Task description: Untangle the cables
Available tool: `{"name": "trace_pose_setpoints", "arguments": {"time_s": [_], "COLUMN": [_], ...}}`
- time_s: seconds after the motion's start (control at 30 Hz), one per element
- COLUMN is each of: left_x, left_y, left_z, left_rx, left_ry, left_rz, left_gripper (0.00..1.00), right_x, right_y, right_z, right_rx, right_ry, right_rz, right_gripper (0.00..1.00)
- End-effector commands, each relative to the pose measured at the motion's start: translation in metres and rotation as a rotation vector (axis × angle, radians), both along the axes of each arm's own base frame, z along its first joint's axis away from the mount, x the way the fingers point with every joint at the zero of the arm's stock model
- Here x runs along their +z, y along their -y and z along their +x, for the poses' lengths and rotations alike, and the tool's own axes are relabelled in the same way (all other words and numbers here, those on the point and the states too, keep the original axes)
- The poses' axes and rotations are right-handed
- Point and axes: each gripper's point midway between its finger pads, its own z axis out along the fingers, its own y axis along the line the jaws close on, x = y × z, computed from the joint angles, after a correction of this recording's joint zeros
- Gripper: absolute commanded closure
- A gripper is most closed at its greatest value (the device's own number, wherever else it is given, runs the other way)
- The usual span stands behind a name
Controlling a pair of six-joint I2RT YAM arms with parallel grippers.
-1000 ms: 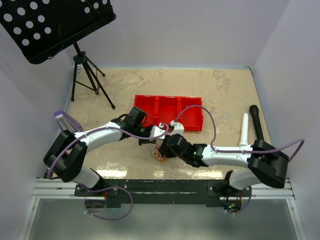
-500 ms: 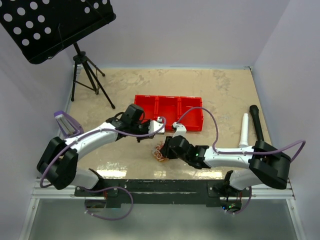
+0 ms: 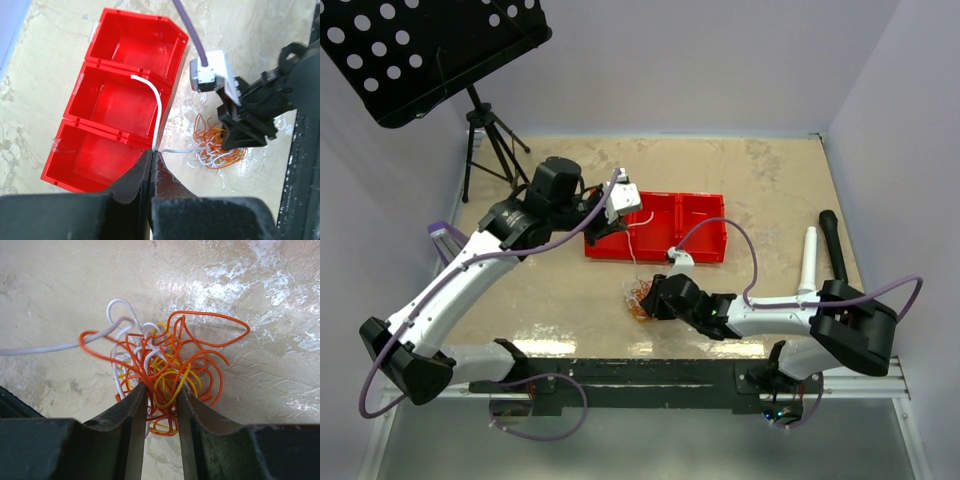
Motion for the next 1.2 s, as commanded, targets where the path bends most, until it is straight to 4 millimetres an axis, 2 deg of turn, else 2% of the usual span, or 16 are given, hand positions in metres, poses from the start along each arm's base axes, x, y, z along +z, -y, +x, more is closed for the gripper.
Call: {"name": "trace_pose_setpoints", "arguments": {"time_s": [0.0,0.1,0.27,0.37,0.53,0.6,0.63,0.73,0.8,0.93,1.03,1.07,1.17], "left_x": [0.046,0.092,0.180,0.221,0.292,0.308,0.313,0.320,0.319,0.285,0.259,0.254,0.244], "left_y": [-0.005,-0.006,-0.018,-0.031,-0.065,-0.069,-0.069,-0.068,-0.066,-0.056,-0.054,-0.052,-0.050], "left_z": [-0.017,-0.017,-0.023,-0.026,-0.039,-0.049,-0.054,-0.064,-0.063,-0.053,-0.046,-0.043,-0.038], "left_rx": [0.031,0.046,0.095,0.148,0.282,0.276,0.260,0.218,0.218,0.212,0.221,0.223,0.225], "left_ry": [-0.043,0.018,0.158,0.242,0.413,0.435,0.441,0.454,0.440,0.387,0.376,0.370,0.372], "left_rz": [-0.079,-0.140,-0.266,-0.336,-0.551,-0.606,-0.632,-0.672,-0.671,-0.613,-0.579,-0.569,-0.554], "left_gripper": [1.00,1.00,1.00,1.00,1.00,1.00,1.00,1.00,1.00,1.00,1.00,1.00,1.00], "right_x": [-0.022,-0.021,-0.020,-0.019,-0.017,-0.018,-0.017,-0.008,0.011,0.081,0.131,0.139,0.146], "right_y": [0.012,0.013,0.013,0.013,0.013,0.013,0.013,0.012,0.011,0.005,0.015,0.018,0.025], "right_z": [-0.011,-0.011,-0.010,-0.010,-0.010,-0.010,-0.010,-0.009,-0.005,0.001,0.001,0.000,0.000], "right_rx": [0.011,0.009,0.007,0.007,0.008,0.010,0.012,0.012,0.007,0.022,0.029,0.038,0.036], "right_ry": [-0.058,-0.052,-0.050,-0.047,-0.042,-0.043,-0.044,-0.027,0.008,0.125,0.216,0.236,0.252], "right_rz": [-0.068,-0.070,-0.069,-0.068,-0.059,-0.062,-0.063,-0.058,-0.045,0.069,0.137,0.142,0.122], "right_gripper": [0.68,0.67,0.65,0.58,0.58,0.58,0.57,0.44,0.34,0.08,0.05,0.05,0.06]}}
